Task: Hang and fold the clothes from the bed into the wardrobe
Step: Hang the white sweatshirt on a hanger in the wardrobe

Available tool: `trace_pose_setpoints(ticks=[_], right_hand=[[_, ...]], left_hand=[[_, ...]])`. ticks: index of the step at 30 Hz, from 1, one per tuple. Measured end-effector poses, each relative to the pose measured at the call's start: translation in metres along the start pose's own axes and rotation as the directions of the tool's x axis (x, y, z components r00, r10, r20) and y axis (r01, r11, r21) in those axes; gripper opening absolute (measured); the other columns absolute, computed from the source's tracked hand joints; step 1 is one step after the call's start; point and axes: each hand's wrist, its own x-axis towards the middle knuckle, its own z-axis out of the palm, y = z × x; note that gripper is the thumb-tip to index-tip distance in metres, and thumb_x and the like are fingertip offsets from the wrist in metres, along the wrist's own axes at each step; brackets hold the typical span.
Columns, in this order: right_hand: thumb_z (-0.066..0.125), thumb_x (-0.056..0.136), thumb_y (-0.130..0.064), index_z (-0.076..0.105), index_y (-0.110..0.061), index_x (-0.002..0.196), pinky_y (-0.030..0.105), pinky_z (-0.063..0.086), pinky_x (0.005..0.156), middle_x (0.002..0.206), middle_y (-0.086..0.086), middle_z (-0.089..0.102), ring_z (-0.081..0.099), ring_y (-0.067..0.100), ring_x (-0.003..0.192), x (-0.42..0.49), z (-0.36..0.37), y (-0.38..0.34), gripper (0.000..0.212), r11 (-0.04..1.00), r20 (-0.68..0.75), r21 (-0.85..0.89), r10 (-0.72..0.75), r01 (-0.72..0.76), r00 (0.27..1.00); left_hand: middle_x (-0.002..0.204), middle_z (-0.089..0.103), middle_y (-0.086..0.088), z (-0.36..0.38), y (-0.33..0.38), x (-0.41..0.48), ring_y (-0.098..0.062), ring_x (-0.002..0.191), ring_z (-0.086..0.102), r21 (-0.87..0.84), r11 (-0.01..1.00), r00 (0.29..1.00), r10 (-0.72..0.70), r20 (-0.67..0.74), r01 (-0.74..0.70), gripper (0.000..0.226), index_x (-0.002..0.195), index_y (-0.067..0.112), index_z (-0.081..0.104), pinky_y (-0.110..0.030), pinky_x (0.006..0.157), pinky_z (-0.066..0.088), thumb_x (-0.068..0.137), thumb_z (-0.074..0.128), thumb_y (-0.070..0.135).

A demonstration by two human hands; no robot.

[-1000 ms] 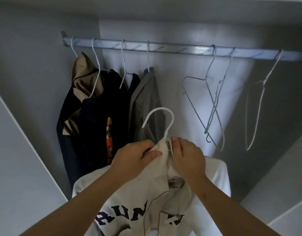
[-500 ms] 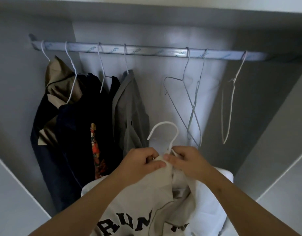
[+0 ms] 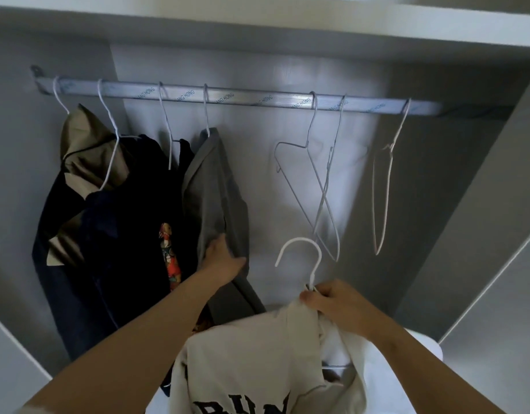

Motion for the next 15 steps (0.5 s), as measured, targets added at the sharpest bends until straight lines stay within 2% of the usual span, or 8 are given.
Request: trace_pose_setpoints(ticks=[3, 6, 9, 12, 15], right_hand=[[0.057, 0.086, -0.037, 0.035, -0.021, 0.042, 0.021, 0.022, 0.047, 0.042, -0.01, 0.029, 0.028, 0.008, 0.042, 0.0, -0.003, 0.005, 0.051, 0.998, -0.048, 0.027, 0.059, -0.057, 0.997], [0.054, 0.087, -0.039, 0.042, -0.016, 0.057, 0.027, 0.025, 0.053, 0.058, 0.005, 0.037, 0.035, 0.016, 0.055, 0.0, -0.006, 0.007, 0.039, 0.995, -0.084, 0.063, 0.087, -0.081, 0.993], [0.05, 0.089, -0.042, 0.043, -0.015, 0.061, 0.029, 0.028, 0.059, 0.06, 0.006, 0.039, 0.037, 0.017, 0.057, 0.001, -0.005, 0.012, 0.039, 0.989, -0.144, 0.089, 0.129, -0.117, 0.981], [0.049, 0.09, -0.042, 0.035, -0.017, 0.057, 0.029, 0.029, 0.058, 0.053, 0.001, 0.035, 0.035, 0.015, 0.053, 0.007, -0.001, 0.014, 0.044, 0.98, -0.233, 0.126, 0.18, -0.154, 0.956], [0.05, 0.091, -0.038, 0.033, -0.018, 0.052, 0.027, 0.028, 0.052, 0.047, -0.005, 0.034, 0.034, 0.012, 0.048, 0.014, 0.003, 0.009, 0.048, 0.97, -0.325, 0.175, 0.217, -0.167, 0.92]], left_hand=[[0.151, 0.023, -0.011, -0.018, -0.028, 0.013, -0.033, 0.134, 0.031, -0.011, 0.995, 0.989, -0.098, -0.112, 0.097, 0.08, 0.148, 0.017, 0.014, -0.046, 0.107, 0.034, 0.084, 0.062, 0.023], [0.151, 0.023, -0.012, -0.041, -0.051, 0.021, -0.035, 0.135, 0.029, 0.164, 0.979, 0.98, -0.091, -0.177, 0.121, 0.072, 0.147, 0.015, 0.02, -0.05, 0.106, 0.034, 0.086, 0.055, 0.03], [0.156, 0.007, -0.007, -0.061, -0.071, 0.024, -0.033, 0.139, 0.017, 0.321, 0.927, 0.976, -0.147, -0.163, 0.193, 0.07, 0.148, 0.019, 0.011, -0.047, 0.108, 0.029, 0.092, 0.046, 0.04], [0.154, 0.012, -0.007, -0.066, -0.076, 0.024, -0.033, 0.138, 0.02, 0.445, 0.873, 0.978, -0.144, -0.15, 0.197, 0.061, 0.146, 0.02, 0.019, -0.045, 0.107, 0.031, 0.094, 0.041, 0.041], [0.151, 0.02, -0.009, -0.061, -0.069, 0.022, -0.033, 0.135, 0.026, 0.471, 0.867, 0.986, -0.125, -0.111, 0.163, 0.051, 0.142, 0.023, 0.031, -0.044, 0.105, 0.035, 0.093, 0.042, 0.031]])
